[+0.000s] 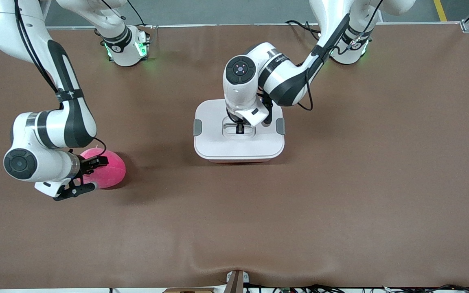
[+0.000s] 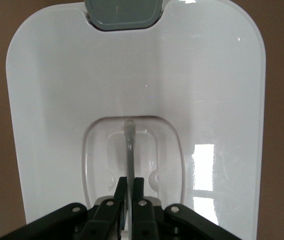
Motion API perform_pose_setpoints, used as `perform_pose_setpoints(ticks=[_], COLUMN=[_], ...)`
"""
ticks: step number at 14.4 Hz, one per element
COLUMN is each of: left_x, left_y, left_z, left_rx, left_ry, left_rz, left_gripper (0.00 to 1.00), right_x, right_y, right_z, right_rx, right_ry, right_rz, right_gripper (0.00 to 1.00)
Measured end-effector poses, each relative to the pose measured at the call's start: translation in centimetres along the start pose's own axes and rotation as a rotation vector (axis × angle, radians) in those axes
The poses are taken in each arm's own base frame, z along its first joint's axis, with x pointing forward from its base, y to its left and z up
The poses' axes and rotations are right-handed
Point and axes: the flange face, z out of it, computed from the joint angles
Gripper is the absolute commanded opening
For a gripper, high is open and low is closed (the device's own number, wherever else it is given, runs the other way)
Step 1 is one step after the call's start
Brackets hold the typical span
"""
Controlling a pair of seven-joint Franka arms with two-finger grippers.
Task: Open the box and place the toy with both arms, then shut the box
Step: 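Lift the lid aside with the left gripper while the right gripper lifts the toy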
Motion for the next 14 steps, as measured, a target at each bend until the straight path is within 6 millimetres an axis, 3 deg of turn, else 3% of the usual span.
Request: perform_pose_setpoints(ticks=[1,2,3,6,10,14], left_x=[0.0,0.0,0.0,0.0,0.4,1.4], left_y=[0.0,0.0,0.0,-0.1,-0.8,-0.1], left_z=[0.0,-0.2,-0.4,-1.8,-5.1,-5.4], left_rx=[-0.001,-0.003,-0.007,-0.015,-0.032,-0.03], left_ry=[0.0,0.0,-0.002,-0.004,-0.01,0.003], left_rz=[-0.004,-0.005,-0.005,-0.004,-0.002,-0.019], left_gripper=[0.0,0.0,0.0,0.0,0.0,0.0], right_x=[-0.1,-0.3,-0.4,-0.5,-0.4,0.1], right_y=[0.1,0.1,0.1,0.1,0.4,0.1], right_z=[0.3,0.5,0.6,0.6,0.0,-1.8], right_rx=[0.005,0.009,0.012,0.015,0.017,0.0], right_ry=[-0.016,-0.033,-0.045,-0.053,-0.038,0.002], right_rz=[-0.005,-0.008,-0.01,-0.061,-0.292,-0.4], right_gripper=[0.26,0.09,0.0,0.0,0.0,0.0])
